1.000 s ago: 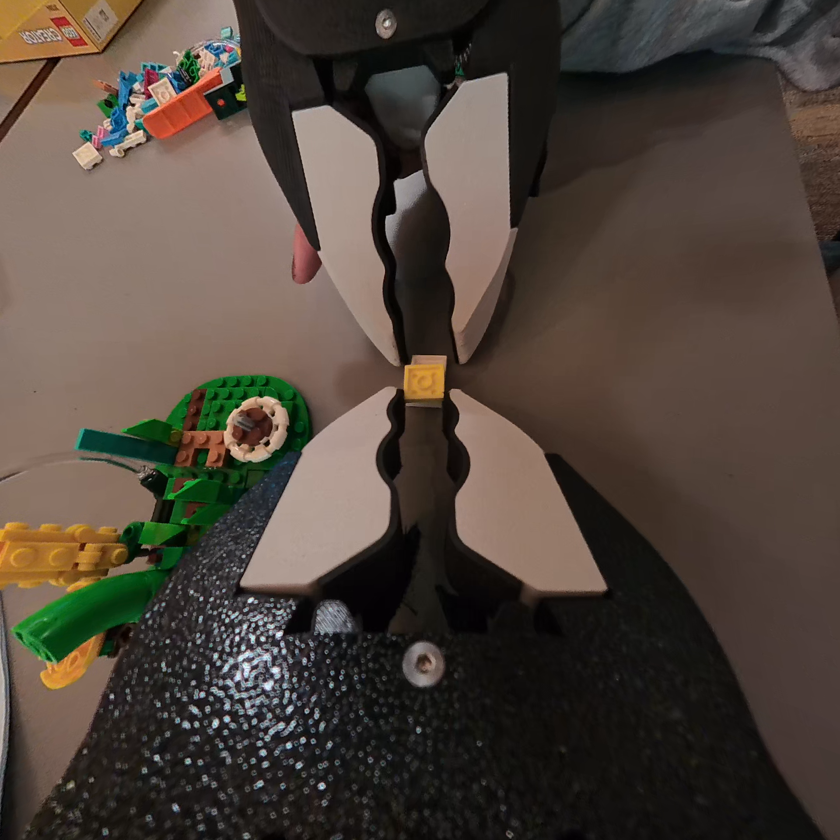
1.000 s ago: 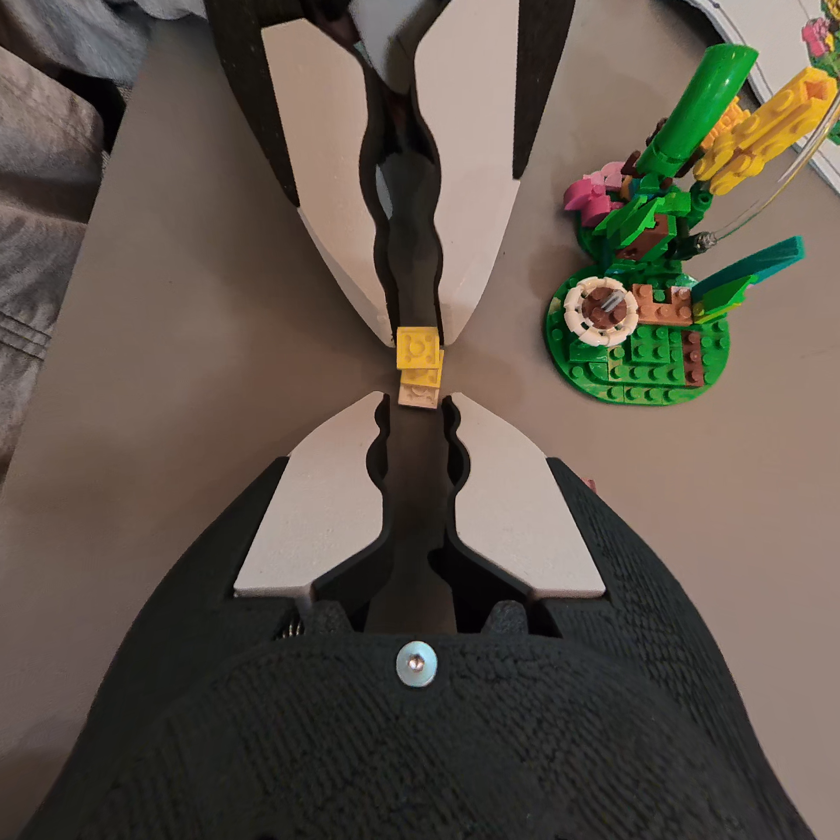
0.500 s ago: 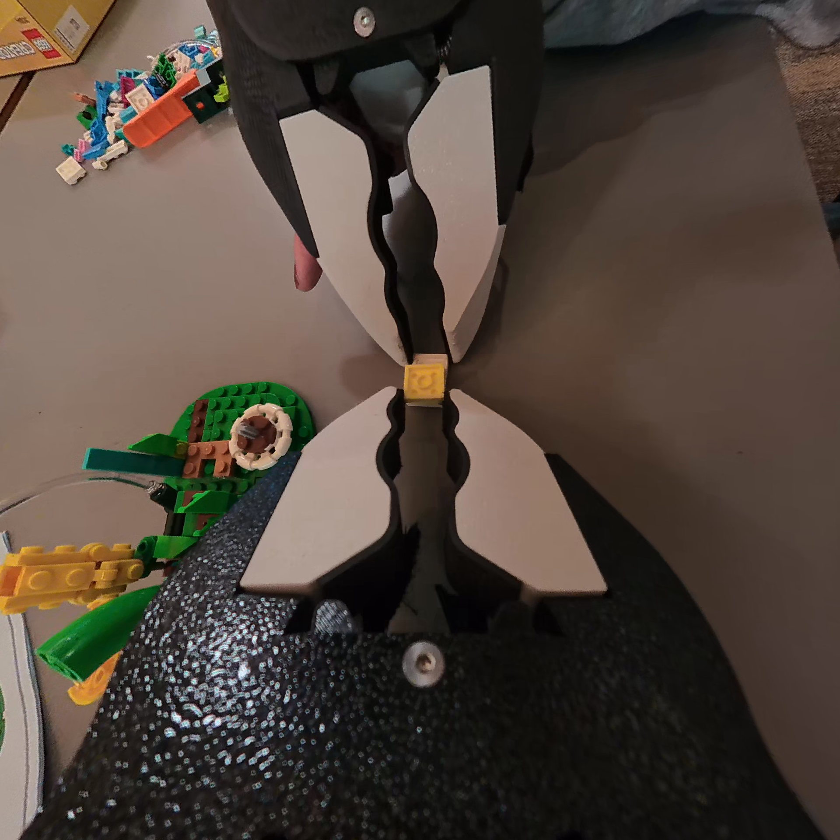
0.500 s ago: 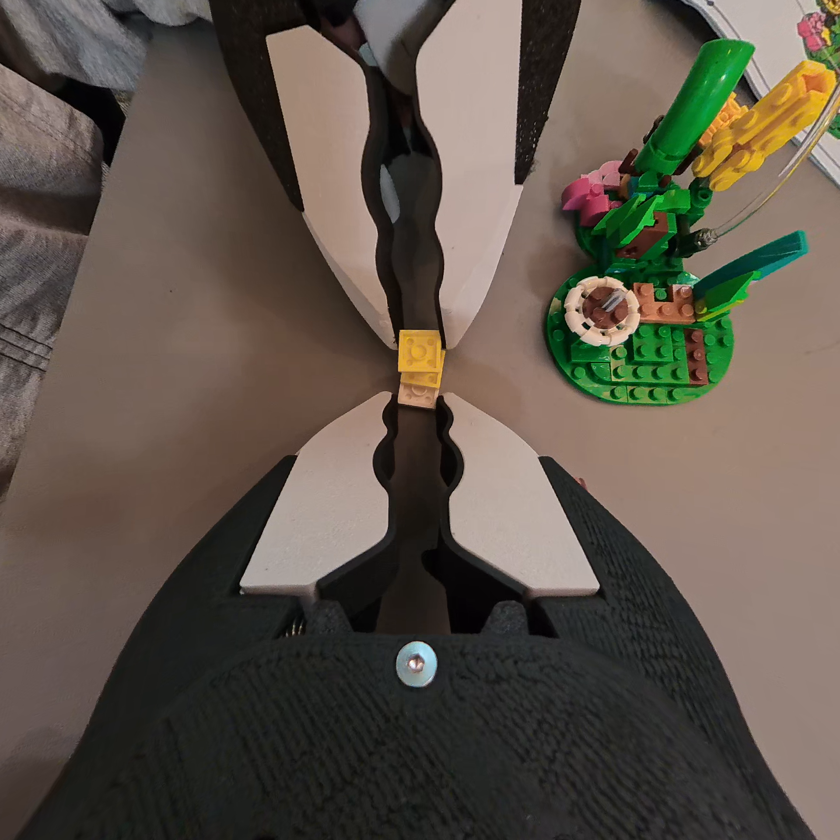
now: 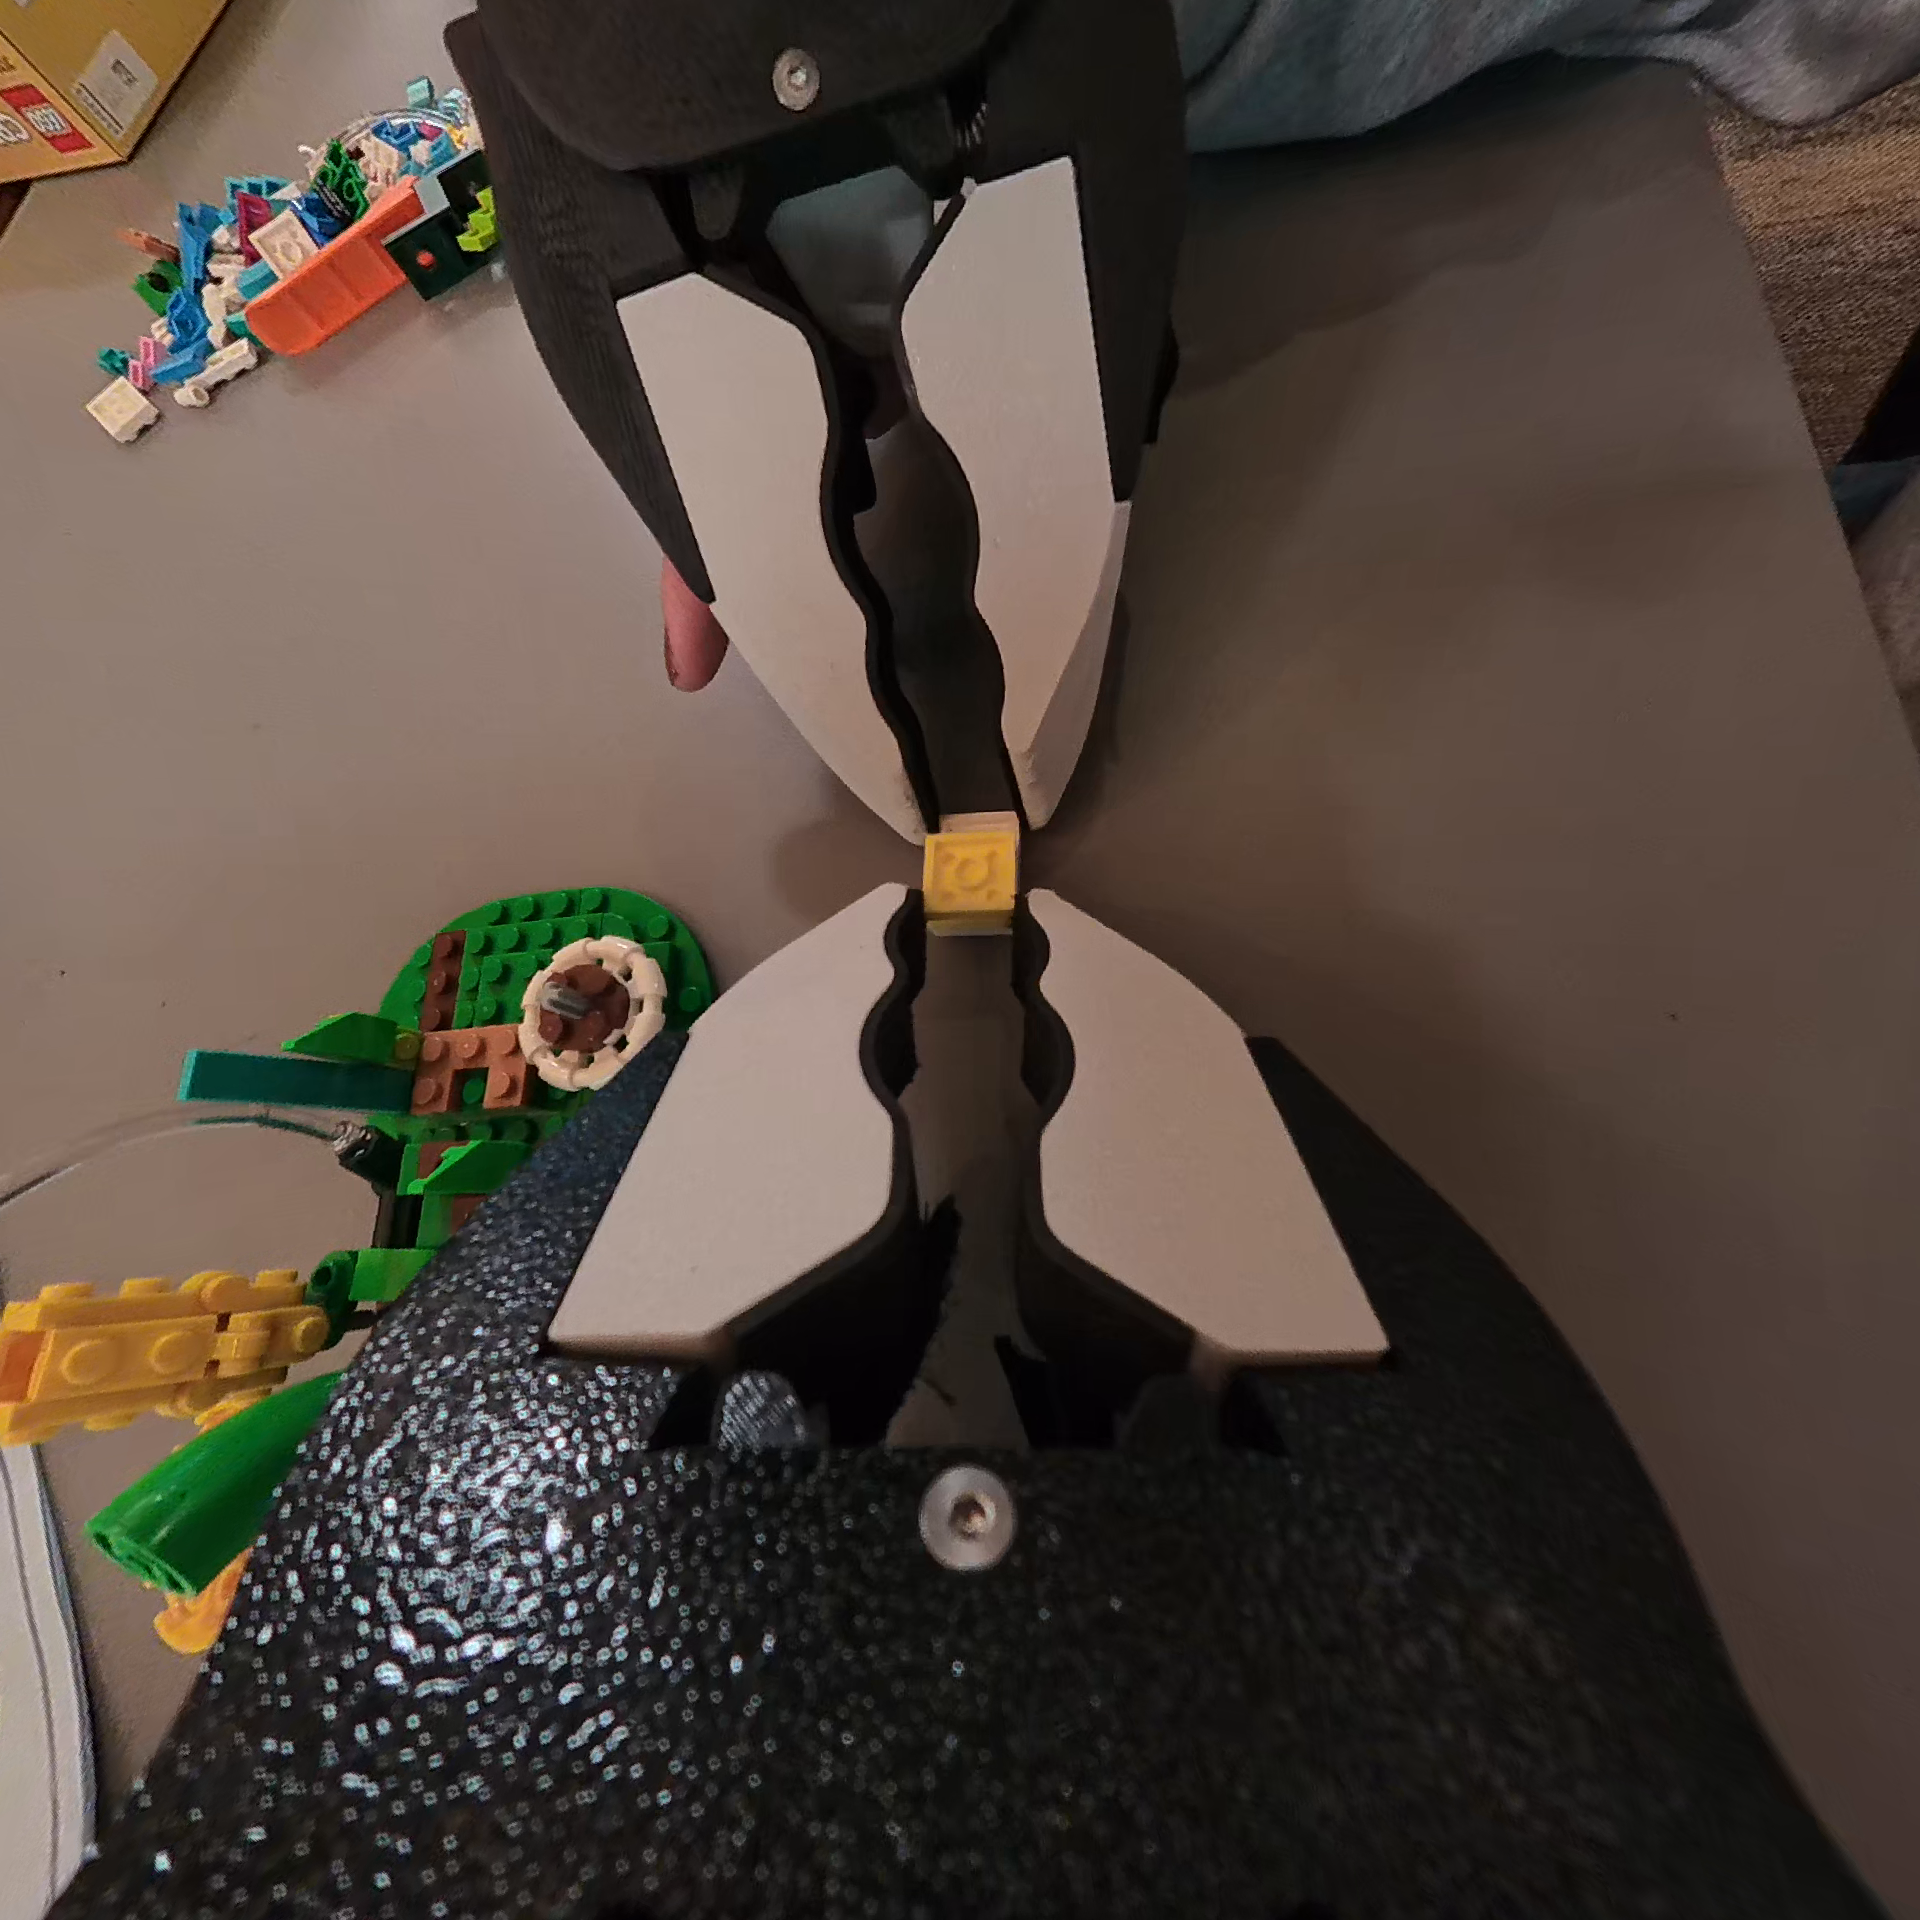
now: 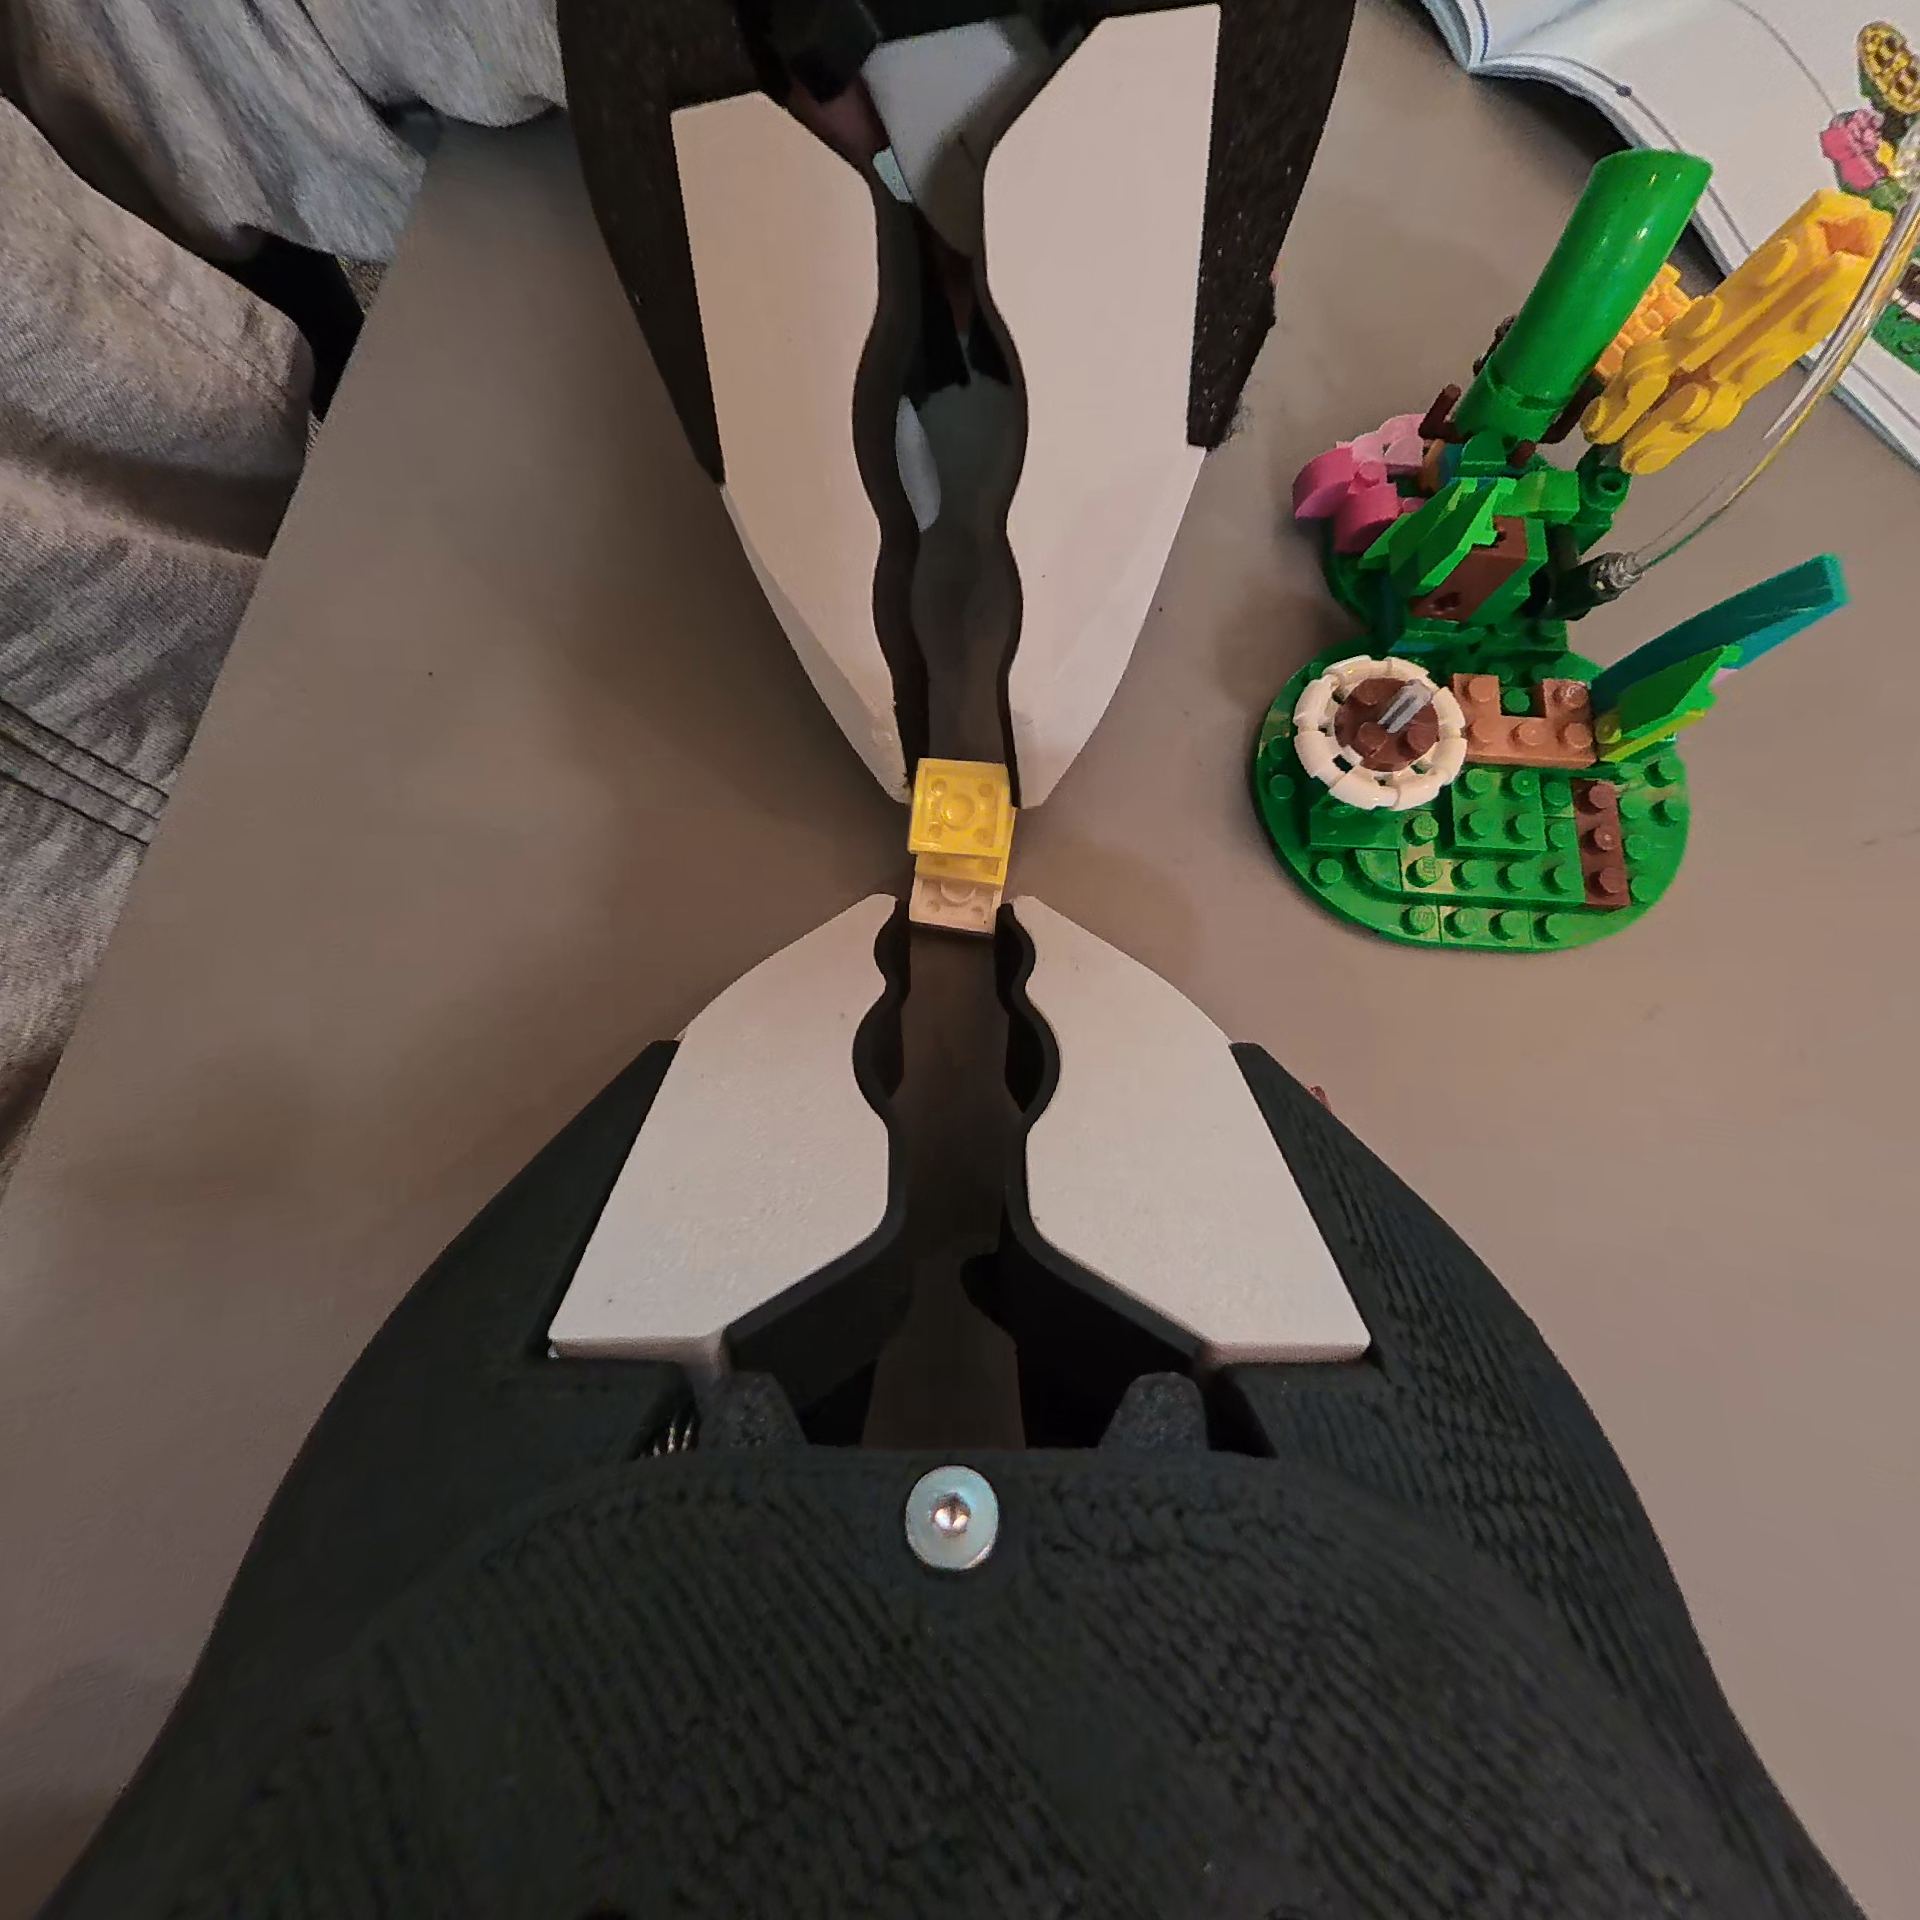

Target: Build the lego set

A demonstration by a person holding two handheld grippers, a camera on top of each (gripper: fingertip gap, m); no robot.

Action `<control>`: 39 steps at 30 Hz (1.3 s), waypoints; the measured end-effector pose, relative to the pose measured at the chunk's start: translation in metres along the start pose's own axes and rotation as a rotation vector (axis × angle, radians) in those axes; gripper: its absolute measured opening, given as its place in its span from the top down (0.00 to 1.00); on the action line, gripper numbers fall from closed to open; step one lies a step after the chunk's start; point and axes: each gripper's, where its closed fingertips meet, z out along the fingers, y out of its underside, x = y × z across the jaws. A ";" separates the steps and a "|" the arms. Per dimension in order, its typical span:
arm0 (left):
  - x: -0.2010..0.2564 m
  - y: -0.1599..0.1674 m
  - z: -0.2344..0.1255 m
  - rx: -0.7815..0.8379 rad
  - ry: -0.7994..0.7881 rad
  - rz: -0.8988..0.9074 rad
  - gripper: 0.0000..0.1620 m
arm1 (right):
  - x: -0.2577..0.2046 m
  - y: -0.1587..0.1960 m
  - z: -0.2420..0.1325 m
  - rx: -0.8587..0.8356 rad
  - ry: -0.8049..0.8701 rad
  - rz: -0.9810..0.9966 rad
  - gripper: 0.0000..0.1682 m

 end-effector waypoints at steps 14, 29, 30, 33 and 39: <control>0.002 0.003 0.003 -0.029 0.030 -0.002 0.90 | 0.000 0.001 0.001 -0.002 0.007 -0.016 0.91; 0.002 0.005 0.004 -0.020 0.053 -0.017 0.90 | 0.000 0.000 0.001 0.008 0.006 -0.017 0.91; 0.002 0.005 0.004 -0.019 0.054 -0.019 0.90 | 0.000 0.000 0.001 0.008 0.006 -0.017 0.91; 0.002 0.005 0.004 -0.015 0.061 -0.031 0.90 | 0.000 0.000 0.001 0.008 0.006 -0.016 0.91; 0.001 0.005 0.004 -0.028 0.044 -0.019 0.89 | 0.000 0.000 0.001 0.010 0.004 -0.014 0.91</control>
